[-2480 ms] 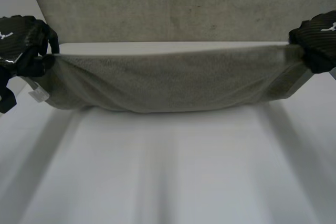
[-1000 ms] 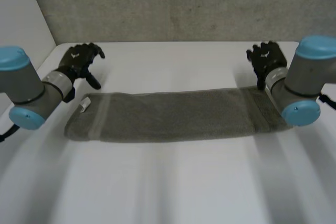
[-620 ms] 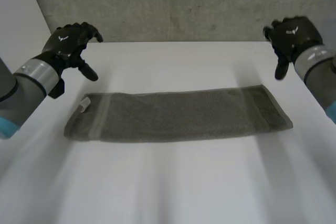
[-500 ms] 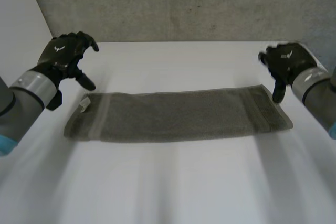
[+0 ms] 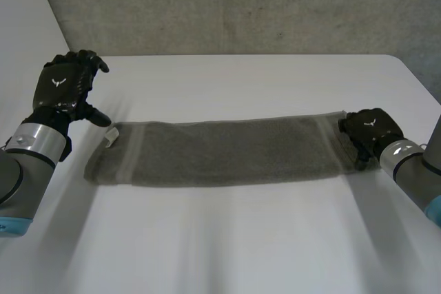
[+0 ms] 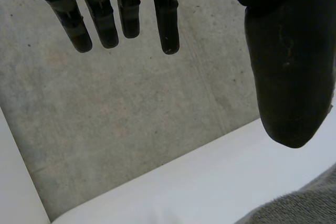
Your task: Fold the towel.
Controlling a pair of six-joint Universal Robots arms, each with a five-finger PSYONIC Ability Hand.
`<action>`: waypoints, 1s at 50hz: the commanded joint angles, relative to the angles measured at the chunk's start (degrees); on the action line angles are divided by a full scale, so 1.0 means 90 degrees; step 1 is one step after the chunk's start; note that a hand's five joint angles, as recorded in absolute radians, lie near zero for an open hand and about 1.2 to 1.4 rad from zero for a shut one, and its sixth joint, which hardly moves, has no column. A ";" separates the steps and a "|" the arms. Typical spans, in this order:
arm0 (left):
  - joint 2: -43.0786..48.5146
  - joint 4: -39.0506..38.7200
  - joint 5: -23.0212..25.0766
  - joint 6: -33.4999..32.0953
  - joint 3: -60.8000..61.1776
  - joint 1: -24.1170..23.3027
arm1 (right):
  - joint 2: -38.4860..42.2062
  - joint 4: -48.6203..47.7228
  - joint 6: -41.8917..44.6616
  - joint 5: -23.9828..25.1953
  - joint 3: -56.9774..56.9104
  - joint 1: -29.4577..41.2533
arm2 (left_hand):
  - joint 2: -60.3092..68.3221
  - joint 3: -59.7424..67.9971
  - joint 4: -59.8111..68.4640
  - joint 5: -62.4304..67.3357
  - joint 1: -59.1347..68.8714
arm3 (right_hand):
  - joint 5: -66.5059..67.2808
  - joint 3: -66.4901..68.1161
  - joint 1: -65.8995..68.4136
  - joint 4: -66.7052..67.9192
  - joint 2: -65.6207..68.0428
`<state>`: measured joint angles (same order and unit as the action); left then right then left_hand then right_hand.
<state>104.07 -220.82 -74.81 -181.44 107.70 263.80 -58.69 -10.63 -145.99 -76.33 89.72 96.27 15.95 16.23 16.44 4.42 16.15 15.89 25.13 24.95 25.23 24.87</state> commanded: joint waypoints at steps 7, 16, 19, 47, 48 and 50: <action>0.0058 -0.0250 0.0002 0.0004 0.0103 -0.0005 | 0.0603 -0.0011 0.0879 -0.0054 -0.0105 -0.0091 | -0.0245 -0.0276 -0.0299 -0.0075 -0.0268 | 0.0561 0.0646 0.0666 0.0634 0.0675; 0.0087 -0.0328 -0.0008 0.0004 0.0104 -0.0005 | 0.0672 0.0009 0.0840 -0.0073 -0.0251 -0.0189 | -0.0245 -0.0276 -0.0299 -0.0075 -0.0268 | 0.5496 0.5581 0.5601 0.5570 0.5611; 0.0087 -0.0338 -0.0008 0.0004 0.0104 -0.0005 | 0.0623 -0.0001 0.0811 -0.0083 -0.0252 -0.0238 | -0.0245 -0.0276 -0.0299 -0.0075 -0.0268 | 0.6012 0.6096 0.6117 0.6085 0.6126; 0.0087 -0.0338 -0.0242 0.0004 0.0104 0.0005 | 0.0222 0.0009 0.0869 -0.0054 -0.0378 -0.1057 | -0.0319 -0.0351 -0.0374 -0.0149 -0.0342 | 0.6012 0.6096 0.6117 0.6085 0.6126; 0.0087 -0.0338 -0.0242 0.0004 0.0104 0.0015 | 0.0242 0.0009 0.0879 -0.0034 -0.0417 -0.1165 | -0.0319 -0.0351 -0.0374 -0.0149 -0.0342 | 0.6012 0.6096 0.6117 0.6085 0.6126; 0.0087 -0.0348 -0.0242 0.0014 0.0104 0.0015 | 0.0252 0.0009 0.0879 -0.0024 -0.0485 -0.1301 | -0.0319 -0.0351 -0.0374 -0.0149 -0.0342 | 0.6012 0.6096 0.6117 0.6085 0.6126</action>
<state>104.85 -223.86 -77.07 -181.38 108.69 263.87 -56.77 -10.59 -138.47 -76.92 86.65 87.66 15.95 16.23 16.44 4.42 16.15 54.68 75.79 61.37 76.42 76.31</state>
